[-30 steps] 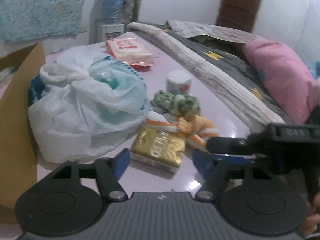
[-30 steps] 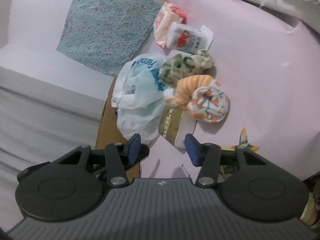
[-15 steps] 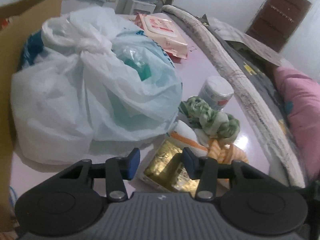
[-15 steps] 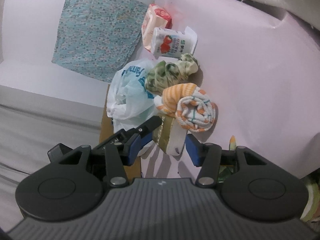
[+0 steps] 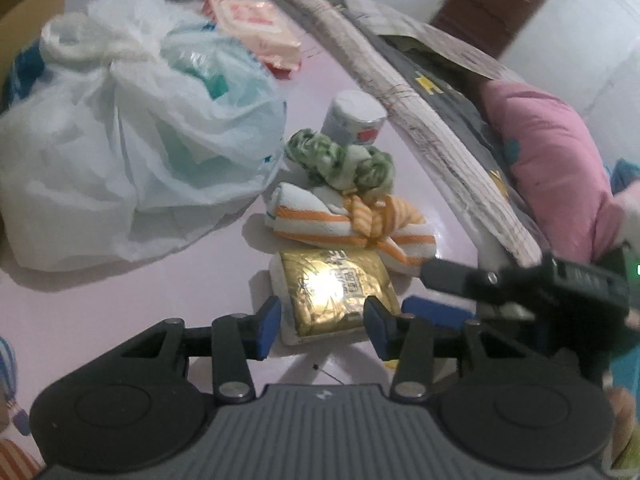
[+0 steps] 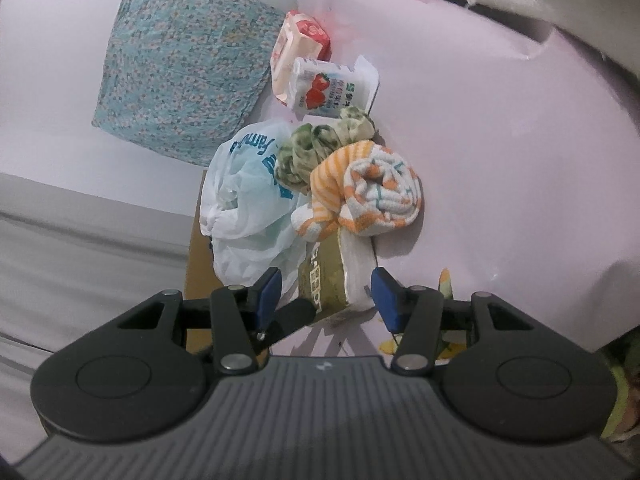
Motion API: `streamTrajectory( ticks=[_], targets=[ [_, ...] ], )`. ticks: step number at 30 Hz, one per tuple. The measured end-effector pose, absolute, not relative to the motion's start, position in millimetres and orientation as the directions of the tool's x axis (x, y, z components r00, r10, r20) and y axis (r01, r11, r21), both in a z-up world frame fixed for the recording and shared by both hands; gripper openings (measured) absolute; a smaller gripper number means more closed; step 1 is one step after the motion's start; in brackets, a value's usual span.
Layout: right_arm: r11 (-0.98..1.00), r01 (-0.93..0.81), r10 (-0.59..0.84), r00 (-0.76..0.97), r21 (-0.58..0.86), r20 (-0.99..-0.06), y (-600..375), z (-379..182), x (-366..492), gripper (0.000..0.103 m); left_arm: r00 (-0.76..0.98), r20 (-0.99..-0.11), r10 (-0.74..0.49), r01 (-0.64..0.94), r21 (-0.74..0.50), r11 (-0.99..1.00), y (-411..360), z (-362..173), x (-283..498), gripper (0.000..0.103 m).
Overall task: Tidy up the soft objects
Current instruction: 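Grasp the gold foil packet with the left gripper while the right grips it too, then carry the gold foil packet with both grippers over the cardboard box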
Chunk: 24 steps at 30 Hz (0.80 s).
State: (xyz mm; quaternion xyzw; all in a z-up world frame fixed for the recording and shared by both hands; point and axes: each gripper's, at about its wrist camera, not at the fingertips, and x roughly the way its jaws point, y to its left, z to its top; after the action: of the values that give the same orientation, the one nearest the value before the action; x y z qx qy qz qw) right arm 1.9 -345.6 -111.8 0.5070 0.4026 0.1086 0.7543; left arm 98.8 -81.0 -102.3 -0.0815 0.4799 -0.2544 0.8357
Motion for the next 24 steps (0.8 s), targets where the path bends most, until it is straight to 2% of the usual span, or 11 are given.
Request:
streamTrajectory(
  ticks=[2,6,17,24],
  targets=[
    [0.491,0.238,0.561,0.649,0.838,-0.514,-345.4,-109.3,4.6,0.050,0.424,-0.759,-0.494,0.361,-0.358,0.861,-82.1,-100.1,96.2,0.059],
    [0.526,0.238,0.560,0.626,0.816,-0.543,-339.7,-111.3,13.8,0.050,0.413,-0.789,-0.455,0.382,-0.304,0.873,-91.2,-102.2,102.3,0.064],
    [0.646,0.206,0.514,0.595,0.735,-0.618,-322.8,-107.1,26.6,0.043,0.418,-0.802,-0.427,0.450,-0.226,0.864,-114.5,-109.3,96.6,0.063],
    [0.644,0.202,0.509,0.606,0.737,-0.611,-325.0,-101.5,13.4,0.042,0.447,-0.792,-0.416,0.468,-0.190,0.863,-123.2,-103.4,80.5,0.060]
  ],
)
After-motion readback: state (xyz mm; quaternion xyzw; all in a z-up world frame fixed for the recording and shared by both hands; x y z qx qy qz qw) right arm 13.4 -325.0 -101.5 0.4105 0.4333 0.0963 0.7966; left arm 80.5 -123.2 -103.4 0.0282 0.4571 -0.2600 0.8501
